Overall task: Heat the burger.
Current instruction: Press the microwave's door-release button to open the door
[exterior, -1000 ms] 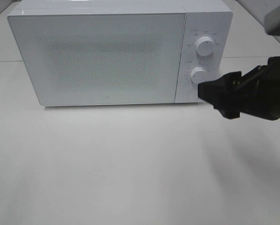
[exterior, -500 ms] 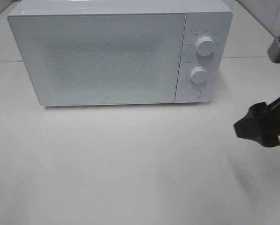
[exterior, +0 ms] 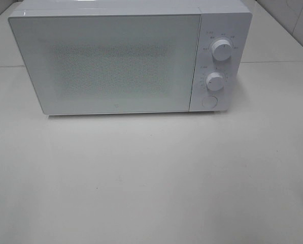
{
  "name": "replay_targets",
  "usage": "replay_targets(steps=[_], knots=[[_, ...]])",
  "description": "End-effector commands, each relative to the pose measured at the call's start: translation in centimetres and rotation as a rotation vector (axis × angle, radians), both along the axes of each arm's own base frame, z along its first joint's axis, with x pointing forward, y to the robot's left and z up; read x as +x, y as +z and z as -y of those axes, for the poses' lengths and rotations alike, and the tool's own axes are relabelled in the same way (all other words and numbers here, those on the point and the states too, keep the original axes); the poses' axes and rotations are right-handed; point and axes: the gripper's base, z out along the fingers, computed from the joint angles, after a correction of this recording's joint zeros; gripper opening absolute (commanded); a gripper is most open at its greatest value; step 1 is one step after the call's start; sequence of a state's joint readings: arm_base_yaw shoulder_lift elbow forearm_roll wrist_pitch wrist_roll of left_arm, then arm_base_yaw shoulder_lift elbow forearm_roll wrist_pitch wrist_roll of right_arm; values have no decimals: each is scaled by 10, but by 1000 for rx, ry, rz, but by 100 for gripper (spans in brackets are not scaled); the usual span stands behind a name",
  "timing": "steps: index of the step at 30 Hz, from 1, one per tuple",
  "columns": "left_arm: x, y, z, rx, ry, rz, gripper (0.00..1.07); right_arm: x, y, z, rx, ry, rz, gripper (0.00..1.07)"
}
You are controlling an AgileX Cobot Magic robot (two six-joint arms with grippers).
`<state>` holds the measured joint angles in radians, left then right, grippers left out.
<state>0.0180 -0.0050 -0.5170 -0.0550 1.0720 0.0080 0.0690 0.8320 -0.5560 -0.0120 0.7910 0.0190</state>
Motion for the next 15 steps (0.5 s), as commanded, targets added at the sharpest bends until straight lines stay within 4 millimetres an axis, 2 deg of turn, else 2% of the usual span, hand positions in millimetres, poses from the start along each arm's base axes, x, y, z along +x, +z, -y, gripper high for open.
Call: replay_targets(steps=[1,2,3,4,5,6,7,8,10,11,13,15], knots=[[-2,0,0,-7,0,15,101,-29,14,3,-5,-5,51,77],[-2,0,0,-7,0,15,101,-29,14,3,-5,-5,51,77],[-2,0,0,-7,0,15,101,-45,21,4,-4,-3,96,76],[-2,0,0,-7,0,15,101,-45,21,4,-4,-3,96,76],[-2,0,0,-7,0,15,101,-61,25,5,-3,-1,137,76],[-2,0,0,-7,0,15,101,-70,27,6,-4,2,164,76],[-2,0,0,-7,0,15,101,-70,27,6,-4,2,164,76],[-2,0,0,-7,0,15,101,-85,30,7,-9,14,220,76],[-2,0,0,-7,0,15,101,-91,30,7,-14,23,244,76],[-2,0,0,-7,0,15,101,-103,29,8,-22,37,313,76],[-2,0,0,-7,0,15,101,-106,27,8,-24,41,339,76],[-2,0,0,-7,0,15,101,-121,28,8,-15,49,469,76]])
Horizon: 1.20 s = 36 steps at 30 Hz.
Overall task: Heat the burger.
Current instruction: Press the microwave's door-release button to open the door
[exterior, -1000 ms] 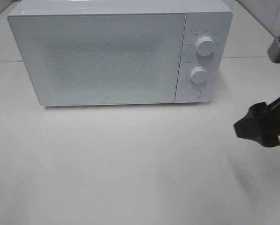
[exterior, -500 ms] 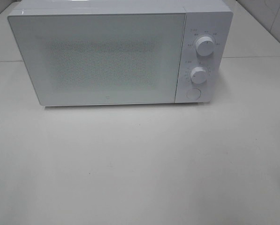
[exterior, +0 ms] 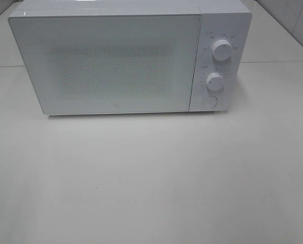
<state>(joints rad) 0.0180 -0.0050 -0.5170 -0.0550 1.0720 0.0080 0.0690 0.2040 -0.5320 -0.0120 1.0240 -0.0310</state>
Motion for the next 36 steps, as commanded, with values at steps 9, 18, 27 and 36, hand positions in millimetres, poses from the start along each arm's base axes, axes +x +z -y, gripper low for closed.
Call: replay_targets(steps=[9,18,27,36], knots=[[-2,0,0,-7,0,15,101,-30,-4,2,1,5,264,76],[-2,0,0,-6,0,14,101,-30,-4,3,3,-5,261,76],[-2,0,0,-6,0,14,101,-30,-4,3,3,-5,261,76],[-2,0,0,-6,0,14,101,-30,-4,3,2,-4,262,76]])
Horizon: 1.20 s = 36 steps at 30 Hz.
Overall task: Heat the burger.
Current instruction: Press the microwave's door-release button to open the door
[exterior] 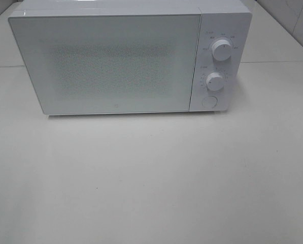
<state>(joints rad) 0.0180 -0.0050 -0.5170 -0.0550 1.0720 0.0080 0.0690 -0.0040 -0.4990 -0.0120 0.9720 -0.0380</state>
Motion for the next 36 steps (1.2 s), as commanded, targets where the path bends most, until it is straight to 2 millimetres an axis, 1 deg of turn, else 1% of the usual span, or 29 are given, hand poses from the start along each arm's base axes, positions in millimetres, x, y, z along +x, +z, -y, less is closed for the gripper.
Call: replay_targets(steps=[1,8,10,11,13,14,16,17,18,19,20,21,22,23,24,25,26,27,28,29,30,31,32,33,34,36], knots=[[-2,0,0,-6,0,14,101,-3,0,1,-6,-9,35,76],[-2,0,0,-6,0,14,101,-3,0,1,-6,-9,37,76],[-2,0,0,-6,0,14,101,-4,7,1,-2,-8,77,75],[-2,0,0,-6,0,14,101,-4,7,1,-2,-8,77,75],[-2,0,0,-6,0,14,101,2,19,0,1,-8,167,74],[-2,0,0,-6,0,14,101,2,19,0,1,-8,167,74],[-2,0,0,-6,0,14,101,15,27,-1,-3,-2,240,69],[-2,0,0,-6,0,14,101,15,27,-1,-3,-2,240,69],[-2,0,0,-6,0,14,101,27,27,-1,-23,7,271,62],[-2,0,0,-6,0,14,101,33,25,-2,-32,11,276,58],[-2,0,0,-6,0,14,101,33,25,-2,-32,11,276,58],[-2,0,0,-6,0,14,101,47,22,-3,-53,20,316,42],[-2,0,0,-6,0,14,101,54,21,-4,-59,22,345,33],[-2,0,0,-6,0,14,101,54,21,-4,-59,22,345,33],[-2,0,0,-6,0,14,101,68,14,-5,-72,28,373,15],[-2,0,0,-6,0,14,101,68,14,-5,-72,28,373,15],[-2,0,0,-6,0,14,101,74,11,-5,-80,31,403,6],[-2,0,0,-6,0,14,101,86,6,-6,-84,34,443,0],[-2,0,0,-6,0,14,101,86,6,-6,-84,34,443,0],[-2,0,0,-6,0,14,101,97,4,-7,-68,31,467,0],[-2,0,0,-6,0,14,101,103,3,-8,-63,30,469,0],[-2,0,0,-6,0,14,101,103,3,-8,-63,30,469,0],[-2,0,0,-6,0,14,101,114,1,-8,-63,32,460,0],[-2,0,0,-6,0,14,101,114,1,-8,-63,32,460,0],[-2,0,0,-6,0,14,101,120,0,-9,-70,34,456,0],[-2,0,0,-6,0,14,101,144,-7,-11,-100,46,439,0]])
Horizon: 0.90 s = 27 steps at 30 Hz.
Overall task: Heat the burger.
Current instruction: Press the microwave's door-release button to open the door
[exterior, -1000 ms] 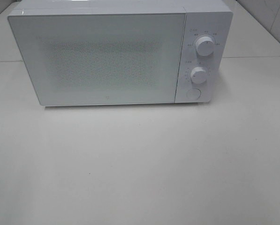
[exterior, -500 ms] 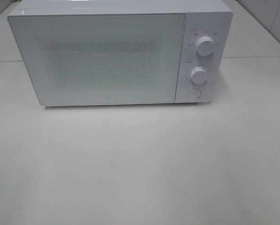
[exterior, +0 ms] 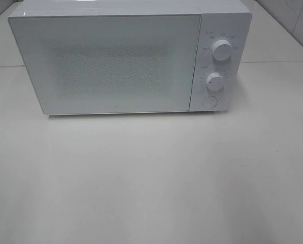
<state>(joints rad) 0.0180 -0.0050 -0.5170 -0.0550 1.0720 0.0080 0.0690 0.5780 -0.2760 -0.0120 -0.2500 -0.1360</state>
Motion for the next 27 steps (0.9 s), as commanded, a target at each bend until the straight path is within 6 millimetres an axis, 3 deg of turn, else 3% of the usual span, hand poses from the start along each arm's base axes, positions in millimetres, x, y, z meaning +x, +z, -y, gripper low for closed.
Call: replay_targets(steps=[1,3,12,14,27], knots=[[-2,0,0,-6,0,14,101,14,-3,-1,-31,0,18,0],[-2,0,0,-6,0,14,101,31,-10,-2,-46,3,11,0],[-2,0,0,-6,0,14,101,62,-33,-4,-62,9,-19,0],[-2,0,0,-6,0,14,101,73,-49,-5,-57,9,-2,0],[-2,0,0,-6,0,14,101,93,-91,-6,121,-3,-3,0]])
